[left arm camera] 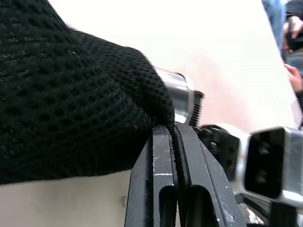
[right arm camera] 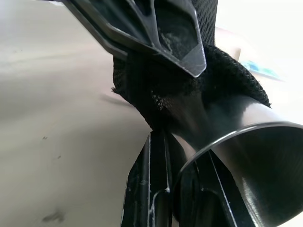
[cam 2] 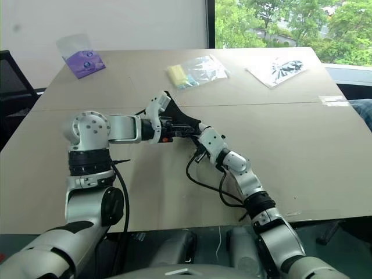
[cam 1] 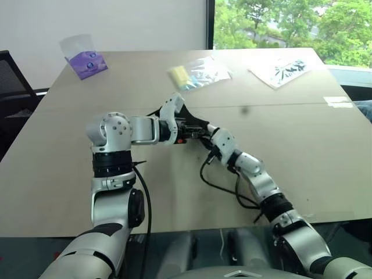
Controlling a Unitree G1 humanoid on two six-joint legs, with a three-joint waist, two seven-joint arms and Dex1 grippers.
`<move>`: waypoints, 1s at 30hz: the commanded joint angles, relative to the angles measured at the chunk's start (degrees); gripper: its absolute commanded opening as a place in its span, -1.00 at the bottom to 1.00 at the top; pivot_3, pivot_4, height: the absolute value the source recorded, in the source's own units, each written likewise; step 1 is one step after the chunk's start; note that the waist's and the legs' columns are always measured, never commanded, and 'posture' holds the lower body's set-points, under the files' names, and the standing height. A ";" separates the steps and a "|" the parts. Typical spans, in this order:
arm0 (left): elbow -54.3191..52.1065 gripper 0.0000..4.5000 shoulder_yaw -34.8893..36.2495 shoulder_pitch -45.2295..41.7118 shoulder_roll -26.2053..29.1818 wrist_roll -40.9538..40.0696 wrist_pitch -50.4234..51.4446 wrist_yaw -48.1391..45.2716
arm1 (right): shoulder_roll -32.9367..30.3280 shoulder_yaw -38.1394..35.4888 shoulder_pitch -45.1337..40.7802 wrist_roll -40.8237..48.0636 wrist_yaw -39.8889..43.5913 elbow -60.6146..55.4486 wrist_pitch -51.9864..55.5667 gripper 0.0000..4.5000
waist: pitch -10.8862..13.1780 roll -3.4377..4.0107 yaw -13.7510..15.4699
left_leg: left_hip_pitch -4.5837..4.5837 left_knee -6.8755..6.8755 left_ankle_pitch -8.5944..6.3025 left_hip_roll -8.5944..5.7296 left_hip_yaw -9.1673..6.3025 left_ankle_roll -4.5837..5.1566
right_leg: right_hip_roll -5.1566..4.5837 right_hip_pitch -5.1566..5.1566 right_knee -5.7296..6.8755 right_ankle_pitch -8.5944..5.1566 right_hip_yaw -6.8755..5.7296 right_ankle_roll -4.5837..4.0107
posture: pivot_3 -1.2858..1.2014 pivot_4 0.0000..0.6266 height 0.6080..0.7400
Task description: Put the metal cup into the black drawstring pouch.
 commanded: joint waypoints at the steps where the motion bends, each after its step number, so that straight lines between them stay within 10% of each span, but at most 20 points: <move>1: -2.69 -1.00 1.63 -0.71 -0.80 -0.97 0.00 -0.96 | 3.74 -3.75 -2.10 10.41 4.10 -6.43 3.86 -0.98 | 0.01 0.01 -0.02 | 0.00 -0.03 0.00 0.01 0.00 0.00 | 0.00 -0.01 -0.01 0.00 0.01 0.00 | 0.03 -0.52 1.00; 14: -4.67 -1.00 1.67 -1.57 -2.61 -2.96 0.09 -3.81 | -6.07 11.88 -7.22 -13.64 3.41 -3.36 -5.94 -0.98 | 0.04 0.05 -0.15 | -0.10 -0.10 -0.01 0.02 0.11 -0.03 | 0.06 -0.22 -0.03 -0.01 0.12 0.00 | 0.03 -0.52 1.00; 22: -7.56 -1.00 0.90 2.76 2.04 -10.43 0.09 -3.41 | 1.73 -5.12 -4.75 13.66 8.11 -9.48 9.23 -0.98 | 0.07 0.04 -0.12 | -0.12 -0.13 -0.04 0.11 0.07 -0.07 | 0.08 -0.23 -0.05 0.00 0.14 -0.02 | 0.03 -0.52 1.00; 30: -5.97 -1.00 1.19 1.40 1.58 -12.56 0.09 -1.07 | -1.29 -1.73 -4.89 8.01 6.86 -9.05 9.69 -0.98 | 0.10 0.10 -0.01 | -0.12 -0.12 -0.04 0.04 0.09 -0.05 | 0.09 -0.24 -0.06 0.00 0.14 -0.02 | 0.03 -0.52 1.00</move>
